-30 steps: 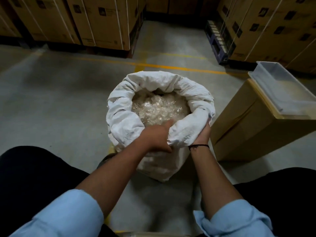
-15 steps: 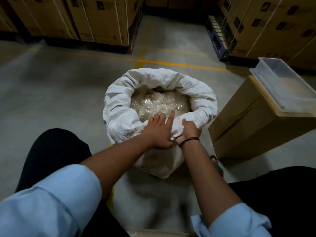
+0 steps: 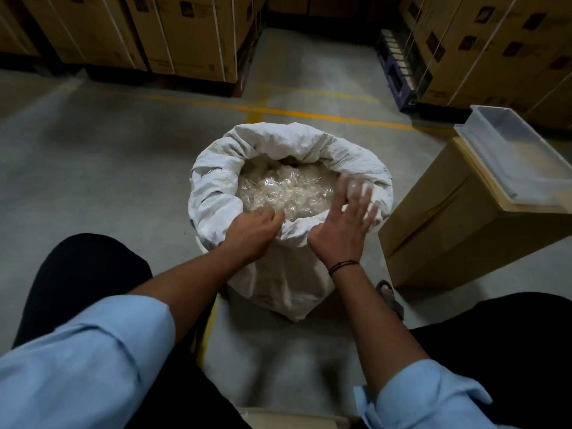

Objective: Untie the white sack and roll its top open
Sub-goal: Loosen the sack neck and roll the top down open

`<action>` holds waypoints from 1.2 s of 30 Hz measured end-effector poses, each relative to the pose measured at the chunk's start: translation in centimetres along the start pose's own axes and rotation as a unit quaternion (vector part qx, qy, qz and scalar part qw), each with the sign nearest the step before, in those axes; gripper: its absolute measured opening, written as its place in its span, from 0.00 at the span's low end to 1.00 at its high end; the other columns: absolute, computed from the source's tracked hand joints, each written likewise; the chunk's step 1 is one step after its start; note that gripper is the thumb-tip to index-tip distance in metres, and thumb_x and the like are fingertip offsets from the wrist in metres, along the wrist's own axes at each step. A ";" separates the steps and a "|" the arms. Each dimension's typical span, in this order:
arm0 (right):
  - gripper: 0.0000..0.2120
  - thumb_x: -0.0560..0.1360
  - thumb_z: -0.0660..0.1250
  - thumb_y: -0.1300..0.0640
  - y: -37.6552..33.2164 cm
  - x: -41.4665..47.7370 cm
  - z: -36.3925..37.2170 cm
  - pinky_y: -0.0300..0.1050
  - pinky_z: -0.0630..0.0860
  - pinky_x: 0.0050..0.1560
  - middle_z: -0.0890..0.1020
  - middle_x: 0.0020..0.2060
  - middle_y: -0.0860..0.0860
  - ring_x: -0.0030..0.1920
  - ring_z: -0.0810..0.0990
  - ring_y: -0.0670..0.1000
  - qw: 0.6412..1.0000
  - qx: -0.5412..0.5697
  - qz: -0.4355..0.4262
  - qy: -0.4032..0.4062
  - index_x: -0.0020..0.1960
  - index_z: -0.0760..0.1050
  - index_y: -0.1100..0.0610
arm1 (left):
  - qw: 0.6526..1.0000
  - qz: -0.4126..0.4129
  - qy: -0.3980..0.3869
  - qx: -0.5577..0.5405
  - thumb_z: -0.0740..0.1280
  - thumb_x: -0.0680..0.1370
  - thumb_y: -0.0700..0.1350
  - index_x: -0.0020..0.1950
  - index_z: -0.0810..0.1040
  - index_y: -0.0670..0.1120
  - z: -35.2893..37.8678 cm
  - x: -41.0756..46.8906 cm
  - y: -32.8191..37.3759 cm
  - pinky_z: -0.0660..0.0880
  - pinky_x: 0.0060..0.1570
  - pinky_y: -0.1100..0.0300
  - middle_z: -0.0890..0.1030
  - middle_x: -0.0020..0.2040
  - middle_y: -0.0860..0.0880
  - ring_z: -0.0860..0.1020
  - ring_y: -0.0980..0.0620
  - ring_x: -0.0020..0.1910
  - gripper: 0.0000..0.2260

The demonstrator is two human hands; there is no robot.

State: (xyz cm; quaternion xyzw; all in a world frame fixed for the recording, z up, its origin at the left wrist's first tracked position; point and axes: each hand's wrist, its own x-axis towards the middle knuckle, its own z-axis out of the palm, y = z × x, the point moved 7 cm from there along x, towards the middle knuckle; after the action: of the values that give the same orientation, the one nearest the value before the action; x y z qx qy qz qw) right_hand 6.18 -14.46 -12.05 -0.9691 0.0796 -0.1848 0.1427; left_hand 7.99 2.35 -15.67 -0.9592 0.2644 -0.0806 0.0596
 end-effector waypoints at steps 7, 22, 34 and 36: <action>0.48 0.71 0.65 0.54 -1.8 -3.4 5.1 0.66 0.40 0.78 0.55 0.80 0.52 0.81 0.46 0.59 0.946 -0.044 -0.152 -0.283 0.81 0.40 0.54 | 0.999 -0.025 -0.021 -0.017 0.71 0.72 0.37 0.62 0.72 0.45 -0.2 -0.8 1.3 0.72 0.28 0.56 0.79 0.53 0.44 0.83 0.43 0.38 0.19; 0.38 0.74 0.64 0.49 -4.6 4.2 -2.7 0.63 0.52 0.78 0.67 0.75 0.55 0.79 0.58 0.58 0.943 -0.054 -0.266 -0.194 0.80 0.54 0.53 | 0.972 -0.144 -0.020 -0.184 0.69 0.73 0.64 0.66 0.75 0.53 -7.5 1.3 -5.8 0.79 0.55 0.49 0.83 0.58 0.51 0.81 0.48 0.56 0.25; 0.36 0.75 0.67 0.46 -5.2 13.3 4.6 0.61 0.64 0.74 0.71 0.71 0.57 0.73 0.67 0.60 0.978 0.047 -0.151 -0.137 0.78 0.60 0.56 | 0.939 -0.226 -0.017 -0.259 0.69 0.75 0.60 0.68 0.75 0.52 -0.5 9.6 -8.7 0.78 0.58 0.48 0.81 0.63 0.49 0.79 0.45 0.61 0.23; 0.35 0.75 0.67 0.46 -5.0 14.3 6.0 0.61 0.62 0.75 0.70 0.71 0.56 0.74 0.65 0.59 0.977 0.044 -0.148 -0.147 0.78 0.60 0.56 | 0.940 -0.215 -0.019 -0.263 0.68 0.75 0.60 0.70 0.72 0.52 1.1 10.7 -9.4 0.77 0.60 0.46 0.79 0.65 0.49 0.78 0.44 0.63 0.26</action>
State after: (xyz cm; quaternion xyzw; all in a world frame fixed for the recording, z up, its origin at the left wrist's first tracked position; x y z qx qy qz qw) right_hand 22.10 -11.23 -11.12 -0.9795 -0.0951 -0.0624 0.1662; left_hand 21.96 4.87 -13.97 -0.9760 0.0623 -0.0012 -0.2085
